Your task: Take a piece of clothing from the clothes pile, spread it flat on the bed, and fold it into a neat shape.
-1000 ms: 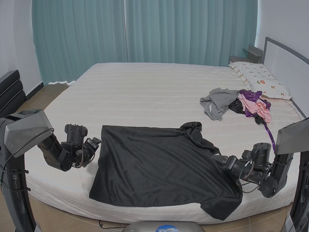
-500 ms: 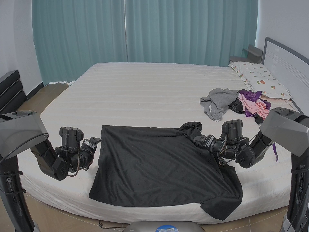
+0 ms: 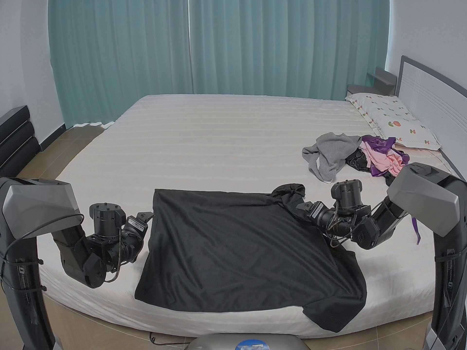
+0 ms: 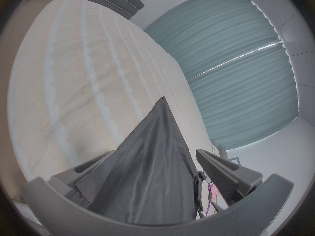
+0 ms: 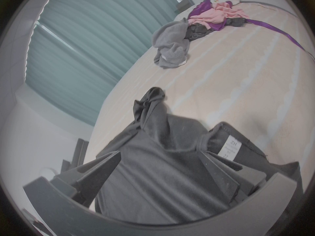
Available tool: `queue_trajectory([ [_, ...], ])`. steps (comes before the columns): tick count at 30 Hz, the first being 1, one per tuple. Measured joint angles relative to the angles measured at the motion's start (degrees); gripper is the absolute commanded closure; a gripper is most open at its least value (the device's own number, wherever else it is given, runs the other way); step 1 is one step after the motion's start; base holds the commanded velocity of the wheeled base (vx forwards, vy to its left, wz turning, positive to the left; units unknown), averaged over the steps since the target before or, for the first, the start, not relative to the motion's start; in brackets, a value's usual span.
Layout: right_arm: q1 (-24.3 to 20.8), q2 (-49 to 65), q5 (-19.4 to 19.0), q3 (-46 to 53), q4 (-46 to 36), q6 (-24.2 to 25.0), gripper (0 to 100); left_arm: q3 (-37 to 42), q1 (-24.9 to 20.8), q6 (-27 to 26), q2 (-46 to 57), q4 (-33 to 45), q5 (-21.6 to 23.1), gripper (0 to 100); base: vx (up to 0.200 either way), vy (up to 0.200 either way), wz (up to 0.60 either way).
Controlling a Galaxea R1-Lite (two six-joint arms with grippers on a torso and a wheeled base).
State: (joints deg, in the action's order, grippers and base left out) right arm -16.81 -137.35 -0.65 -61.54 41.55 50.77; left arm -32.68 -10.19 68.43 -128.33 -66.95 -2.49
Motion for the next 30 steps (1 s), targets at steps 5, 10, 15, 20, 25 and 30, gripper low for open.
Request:
queue_trajectory([
  [5,2.9,-1.7,0.0,-4.0,-0.3,4.6,100,1.8,-0.5,-0.6,-1.2,-3.7,-0.2,0,0.0,0.0,0.0],
  [10,3.9,-3.0,-0.3,-5.5,-0.5,5.1,100,2.4,-0.7,-0.8,-1.8,-4.1,-0.2,0,0.0,0.0,0.0],
  [15,3.9,-3.6,-0.4,-5.8,-0.7,5.1,100,2.5,-0.7,-0.8,-2.1,-4.1,-0.2,0,0.0,0.0,0.0],
  [20,5.0,-3.7,-0.3,-6.1,-0.8,5.1,100,2.5,-0.7,-0.8,-2.3,-4.1,-0.2,0,0.0,0.0,0.0],
  [25,7.9,-3.8,-0.3,-7.2,-0.8,5.2,100,2.4,-0.6,-0.8,-2.4,-4.1,-0.2,0,0.0,0.0,0.0],
  [30,11.1,-5.0,0.0,-8.8,-1.0,5.2,100,2.0,-0.6,-0.9,-2.6,-4.1,-0.2,0,0.0,0.0,0.0],
])
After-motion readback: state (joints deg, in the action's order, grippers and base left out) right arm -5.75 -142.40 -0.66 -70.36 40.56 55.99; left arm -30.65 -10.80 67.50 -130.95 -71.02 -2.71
